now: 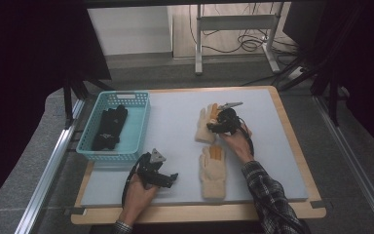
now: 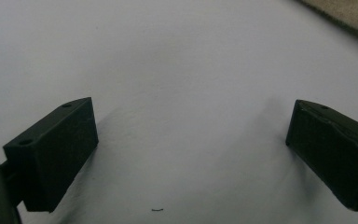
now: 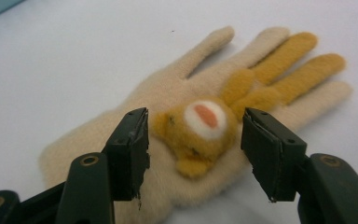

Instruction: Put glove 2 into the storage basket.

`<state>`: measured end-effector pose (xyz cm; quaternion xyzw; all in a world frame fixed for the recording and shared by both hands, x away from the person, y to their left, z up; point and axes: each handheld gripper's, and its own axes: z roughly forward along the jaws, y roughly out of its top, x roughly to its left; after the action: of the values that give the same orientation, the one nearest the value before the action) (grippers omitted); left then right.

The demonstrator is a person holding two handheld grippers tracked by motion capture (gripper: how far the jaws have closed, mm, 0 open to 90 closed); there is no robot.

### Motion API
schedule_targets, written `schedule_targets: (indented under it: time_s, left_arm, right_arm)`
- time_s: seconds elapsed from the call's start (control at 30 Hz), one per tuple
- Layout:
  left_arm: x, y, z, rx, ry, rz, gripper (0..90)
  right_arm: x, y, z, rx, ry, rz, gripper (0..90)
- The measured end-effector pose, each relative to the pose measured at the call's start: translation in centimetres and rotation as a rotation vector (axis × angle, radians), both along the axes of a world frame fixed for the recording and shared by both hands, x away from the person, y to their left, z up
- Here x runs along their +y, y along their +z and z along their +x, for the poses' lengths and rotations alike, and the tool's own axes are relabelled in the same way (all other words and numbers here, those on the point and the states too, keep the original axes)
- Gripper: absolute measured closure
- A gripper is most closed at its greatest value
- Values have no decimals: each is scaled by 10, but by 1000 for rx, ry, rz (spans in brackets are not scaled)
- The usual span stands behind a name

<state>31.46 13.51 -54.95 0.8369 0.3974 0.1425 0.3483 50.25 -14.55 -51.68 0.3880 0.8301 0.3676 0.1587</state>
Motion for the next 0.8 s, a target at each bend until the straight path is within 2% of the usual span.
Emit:
schedule_targets:
  time_s: [0.07,0.13,0.17,0.2,0.23,0.27,0.5,0.6,0.63,0.8]
  left_arm:
    - [0,0,0,0,0,0,24]
    - [0,0,0,0,0,0,24]
    - [0,0,0,0,0,0,24]
    - [0,0,0,0,0,0,24]
    - [0,0,0,0,-1,0,24]
    - [0,0,0,0,-1,0,24]
    - [0,0,0,1,-2,4,24]
    - [0,0,0,1,-1,3,24]
    - [0,0,0,1,-2,3,24]
    - [0,0,0,1,-1,3,24]
  right_arm:
    - [6,-3,2,-19,-6,-31,400]
    - [8,-4,3,-25,-9,-40,405]
    - [13,-5,5,-29,-20,-64,437]
    - [13,-5,5,-29,-20,-64,437]
    - [16,-7,6,-31,-24,-95,510]
    - [17,-6,6,-32,-26,-107,529]
    - [15,0,6,0,-21,-120,564]
    - [14,6,4,-14,-12,-124,563]
    - [12,11,3,-16,-9,-107,563]
    - [10,22,-1,-30,2,-87,562]
